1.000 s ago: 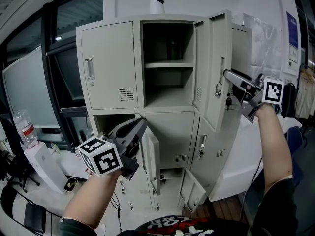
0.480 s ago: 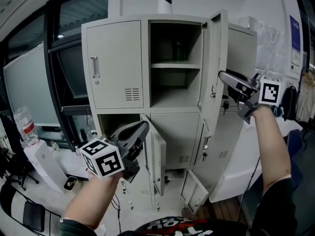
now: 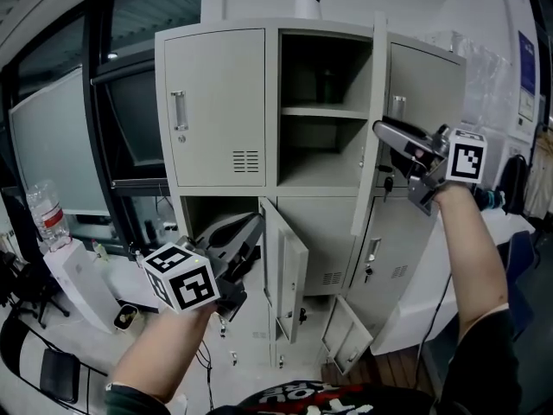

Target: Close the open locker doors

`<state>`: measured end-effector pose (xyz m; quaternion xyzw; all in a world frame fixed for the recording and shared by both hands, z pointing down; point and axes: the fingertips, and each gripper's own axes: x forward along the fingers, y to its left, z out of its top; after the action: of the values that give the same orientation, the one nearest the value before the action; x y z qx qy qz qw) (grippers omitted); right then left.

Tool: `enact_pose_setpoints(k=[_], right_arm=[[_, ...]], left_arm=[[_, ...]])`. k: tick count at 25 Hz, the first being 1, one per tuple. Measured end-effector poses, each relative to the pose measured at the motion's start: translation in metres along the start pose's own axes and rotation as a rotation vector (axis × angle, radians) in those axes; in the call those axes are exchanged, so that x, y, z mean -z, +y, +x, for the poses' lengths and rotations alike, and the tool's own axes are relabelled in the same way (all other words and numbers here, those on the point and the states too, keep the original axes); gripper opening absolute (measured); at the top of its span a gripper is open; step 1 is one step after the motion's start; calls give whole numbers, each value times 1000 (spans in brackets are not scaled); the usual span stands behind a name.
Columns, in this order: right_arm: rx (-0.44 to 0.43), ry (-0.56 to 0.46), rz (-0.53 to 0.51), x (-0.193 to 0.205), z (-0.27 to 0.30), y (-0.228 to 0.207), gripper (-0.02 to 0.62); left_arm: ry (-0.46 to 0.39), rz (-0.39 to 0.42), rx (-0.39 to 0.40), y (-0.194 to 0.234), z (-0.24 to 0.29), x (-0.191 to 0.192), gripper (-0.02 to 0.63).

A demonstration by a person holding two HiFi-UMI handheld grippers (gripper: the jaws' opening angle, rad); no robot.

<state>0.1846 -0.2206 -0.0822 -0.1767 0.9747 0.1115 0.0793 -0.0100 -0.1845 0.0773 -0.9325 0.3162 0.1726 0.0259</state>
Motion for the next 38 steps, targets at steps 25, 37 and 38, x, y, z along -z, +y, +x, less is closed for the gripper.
enact_pose_setpoints(k=[25, 37, 38], right_arm=[[44, 22, -12, 32, 119, -37, 91], [229, 87, -33, 46, 155, -72, 77], [253, 91, -41, 47, 157, -77, 77]], left_arm=[[-1, 6, -5, 95, -43, -16, 8], [10, 10, 36, 127, -39, -17, 8], [10, 9, 39, 130, -39, -17, 8]])
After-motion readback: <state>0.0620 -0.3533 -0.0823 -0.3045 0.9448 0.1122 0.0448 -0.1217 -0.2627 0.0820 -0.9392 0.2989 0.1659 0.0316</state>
